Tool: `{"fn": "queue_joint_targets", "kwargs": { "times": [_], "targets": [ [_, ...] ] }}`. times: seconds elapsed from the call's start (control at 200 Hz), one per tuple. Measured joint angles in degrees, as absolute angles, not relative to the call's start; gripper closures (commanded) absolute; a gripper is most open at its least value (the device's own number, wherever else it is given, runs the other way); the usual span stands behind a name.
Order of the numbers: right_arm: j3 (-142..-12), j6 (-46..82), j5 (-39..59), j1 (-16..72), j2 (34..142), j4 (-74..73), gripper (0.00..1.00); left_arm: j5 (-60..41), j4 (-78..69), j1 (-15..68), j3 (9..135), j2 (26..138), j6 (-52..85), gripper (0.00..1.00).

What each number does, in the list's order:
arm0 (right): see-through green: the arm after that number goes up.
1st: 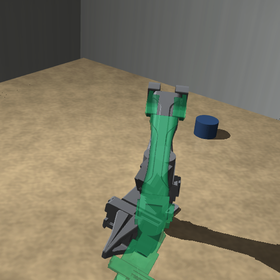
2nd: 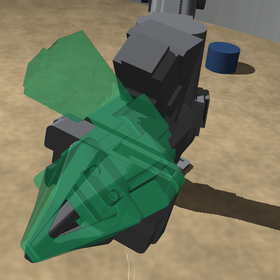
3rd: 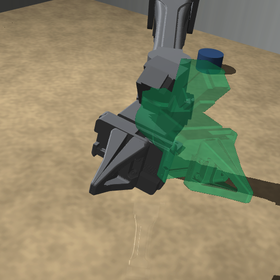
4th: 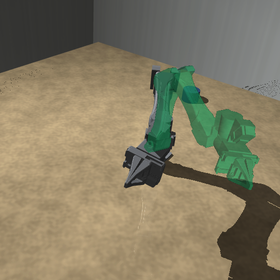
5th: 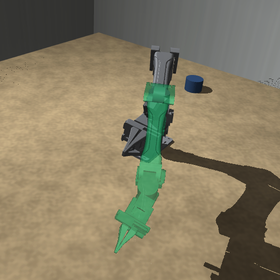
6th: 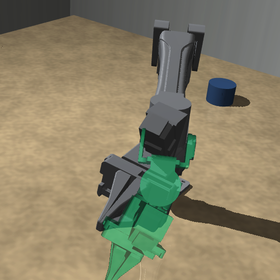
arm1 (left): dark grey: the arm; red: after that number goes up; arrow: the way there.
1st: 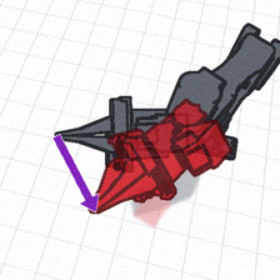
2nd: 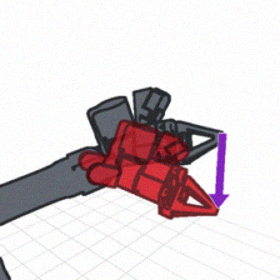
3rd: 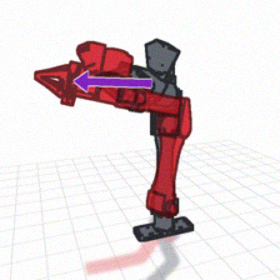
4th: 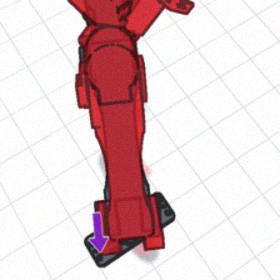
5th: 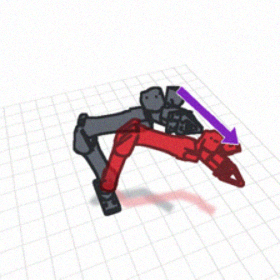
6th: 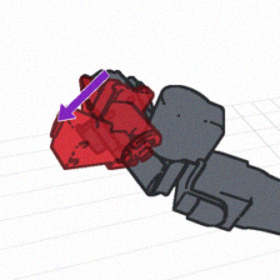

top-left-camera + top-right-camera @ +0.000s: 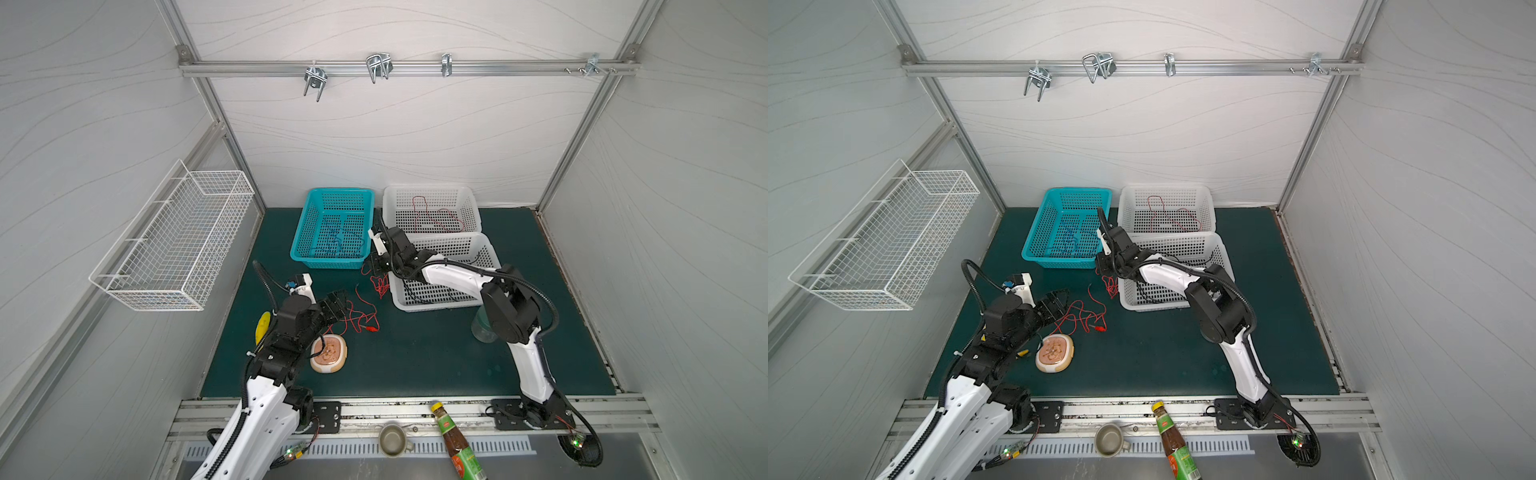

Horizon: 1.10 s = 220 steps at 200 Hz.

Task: Untangle the cables
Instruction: 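Grasp another red wire strand from the tangle with the right gripper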

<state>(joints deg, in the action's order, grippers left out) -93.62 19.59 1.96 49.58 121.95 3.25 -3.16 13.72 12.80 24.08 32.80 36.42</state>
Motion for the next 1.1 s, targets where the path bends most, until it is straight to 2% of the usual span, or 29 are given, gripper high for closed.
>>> {"fn": "queue_joint_targets", "kwargs": {
  "times": [0.195,0.555,1.101],
  "targets": [
    [-92.5,15.8,-4.6,54.0,120.0,8.1,0.62,-3.2,13.7,12.8,23.8,32.8,36.5,0.20],
    [-87.2,11.3,-17.0,58.9,114.5,16.4,0.63,-3.2,13.7,12.8,23.7,32.7,36.7,0.20],
    [-91.2,9.4,-24.3,61.2,114.7,24.5,0.65,-3.2,13.7,12.8,23.3,31.9,37.3,0.20]
  ]
}}
